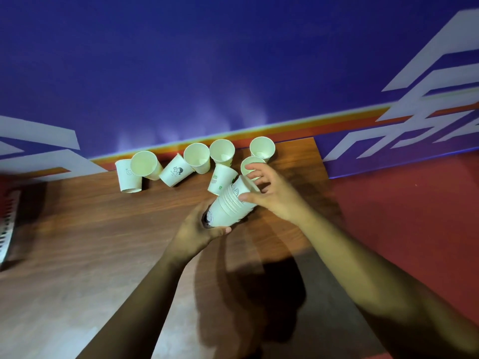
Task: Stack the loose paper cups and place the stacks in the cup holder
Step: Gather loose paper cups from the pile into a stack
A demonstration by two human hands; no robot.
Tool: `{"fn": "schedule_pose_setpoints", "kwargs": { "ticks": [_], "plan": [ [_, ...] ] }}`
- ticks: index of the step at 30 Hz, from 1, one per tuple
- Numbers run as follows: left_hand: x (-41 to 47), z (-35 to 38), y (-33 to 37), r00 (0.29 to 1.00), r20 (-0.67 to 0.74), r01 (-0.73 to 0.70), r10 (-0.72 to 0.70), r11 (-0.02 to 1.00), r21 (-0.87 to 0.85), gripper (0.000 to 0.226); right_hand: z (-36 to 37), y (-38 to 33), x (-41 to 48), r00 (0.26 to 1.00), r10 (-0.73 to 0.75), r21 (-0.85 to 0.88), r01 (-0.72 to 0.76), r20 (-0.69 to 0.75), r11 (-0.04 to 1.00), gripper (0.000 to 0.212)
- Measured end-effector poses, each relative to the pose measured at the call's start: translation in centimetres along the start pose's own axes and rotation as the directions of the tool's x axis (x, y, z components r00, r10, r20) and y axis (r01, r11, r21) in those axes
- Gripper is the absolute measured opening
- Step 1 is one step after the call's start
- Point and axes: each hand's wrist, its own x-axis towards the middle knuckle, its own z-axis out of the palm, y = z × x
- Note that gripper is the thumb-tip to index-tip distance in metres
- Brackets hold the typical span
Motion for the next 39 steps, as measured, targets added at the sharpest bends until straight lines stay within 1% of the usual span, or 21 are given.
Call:
{"fn": "schedule_pose_setpoints", "kwargs": {
  "ticks": [2,4,5,7,8,10,12,15,17,20,21,23,25,26,28,30,32,34,35,37,39],
  "plan": [
    [-0.2,-0.5,-0.4,1.0,0.002,-0.005,0.005,1.0,-0.015,0.065,2.5,0.5,-0.3,0.999,0.017,-0.049,-0.015,0.031,0.999,0.075],
    [-0.7,-1.1,-0.7,1.0,0.001,-0.002,0.002,1.0,-0.024,0.066,4.5,1.0,-0.3,1.0,0.011,-0.125,-0.013,-0.015,0.992,0.073],
    [-0.9,-1.5,-1.0,1.0,0.001,-0.005,0.005,1.0,-0.025,0.068,5.0,0.9,0.0,0.996,0.012,-0.147,-0.025,-0.085,0.989,0.067],
    [-1.3,-2.6,-1.4,1.0,-0.012,-0.009,0.009,1.0,-0.03,0.073,4.8,1.0,1.3,0.943,-0.002,-0.246,-0.084,-0.332,0.966,0.055],
    [-1.6,-3.2,-1.6,1.0,-0.028,-0.012,0.011,1.0,-0.02,0.072,4.4,1.1,2.2,0.894,-0.037,-0.336,-0.129,-0.447,0.933,0.055],
    [-1.9,-4.5,-2.2,0.998,-0.056,-0.015,0.014,1.0,-0.013,0.068,3.7,1.6,4.1,0.839,-0.065,-0.481,-0.244,-0.54,0.842,0.062],
    [-2.2,-5.6,-2.9,0.997,-0.08,0.002,-0.004,1.0,-0.022,0.068,3.7,2.3,5.5,0.86,-0.051,-0.613,-0.32,-0.509,0.723,0.066],
    [-2.7,-6.7,-4.1,0.995,-0.088,0.052,-0.055,0.998,-0.031,0.07,4.6,3.5,6.6,0.896,-0.097,-0.778,-0.318,-0.433,0.541,0.048],
    [-3.1,-7.3,-4.9,0.992,-0.09,0.083,-0.086,0.996,-0.033,0.07,5.2,4.1,6.5,0.909,-0.103,-0.816,-0.307,-0.404,0.489,0.031],
    [-3.6,-7.9,-5.7,0.99,-0.089,0.104,-0.109,0.993,-0.051,0.069,5.4,4.6,5.6,0.903,-0.159,-0.834,-0.284,-0.399,0.474,0.019],
    [-3.7,-8.1,-5.9,0.99,-0.089,0.106,-0.111,0.993,-0.056,0.07,5.3,4.6,5.1,0.888,-0.202,-0.816,-0.263,-0.414,0.515,0.017],
    [-3.8,-8.3,-6.1,0.991,-0.077,0.106,-0.11,0.993,-0.059,0.072,4.9,4.1,3.8,0.83,-0.265,-0.692,-0.187,-0.491,0.697,0.011],
    [-3.8,-8.3,-5.7,0.993,-0.065,0.095,-0.099,0.993,-0.063,0.07,4.6,2.8,2.4,0.793,-0.192,-0.454,-0.118,-0.578,0.883,0.007],
    [-3.8,-8.3,-5.4,0.994,-0.06,0.083,-0.087,0.995,-0.057,0.067,4.6,2.0,1.8,0.788,-0.131,-0.334,-0.099,-0.601,0.937,0.009],
    [-3.6,-8.1,-4.7,0.997,-0.049,0.061,-0.063,0.998,-0.031,0.063,4.7,0.2,0.9,0.813,-0.069,-0.195,-0.056,-0.579,0.979,0.018],
    [-3.4,-8.0,-4.1,0.999,-0.033,0.039,-0.038,0.999,0.01,0.063,5.2,-1.4,0.1,0.88,-0.052,-0.052,0.032,-0.472,0.998,0.025],
    [-3.2,-7.8,-3.5,1.0,-0.014,0.01,-0.01,0.999,0.038,0.065,5.6,-2.5,-0.8,0.944,-0.035,0.1,0.071,-0.328,0.992,0.024],
    [-3.1,-7.5,-3.0,1.0,0.009,-0.017,0.017,0.999,0.049,0.066,6.0,-2.9,-1.5,0.98,-0.038,0.091,0.057,-0.194,0.994,0.018],
    [-3.2,-7.2,-2.8,0.999,0.024,-0.026,0.025,0.999,0.041,0.067,6.3,-3.0,-1.9,0.992,-0.033,0.076,0.042,-0.124,0.996,0.02],
    [-3.3,-6.6,-2.7,0.999,0.04,-0.037,0.036,0.999,0.021,0.07,7.1,-3.0,-2.7,1.0,0.007,0.092,-0.006,-0.012,0.996,0.045],
    [-3.5,-6.0,-2.6,0.998,0.041,-0.045,0.044,0.999,0.008,0.07,7.9,-2.8,-3.3,0.998,0.059,0.135,-0.059,0.007,0.989,0.064]
  ]
}}
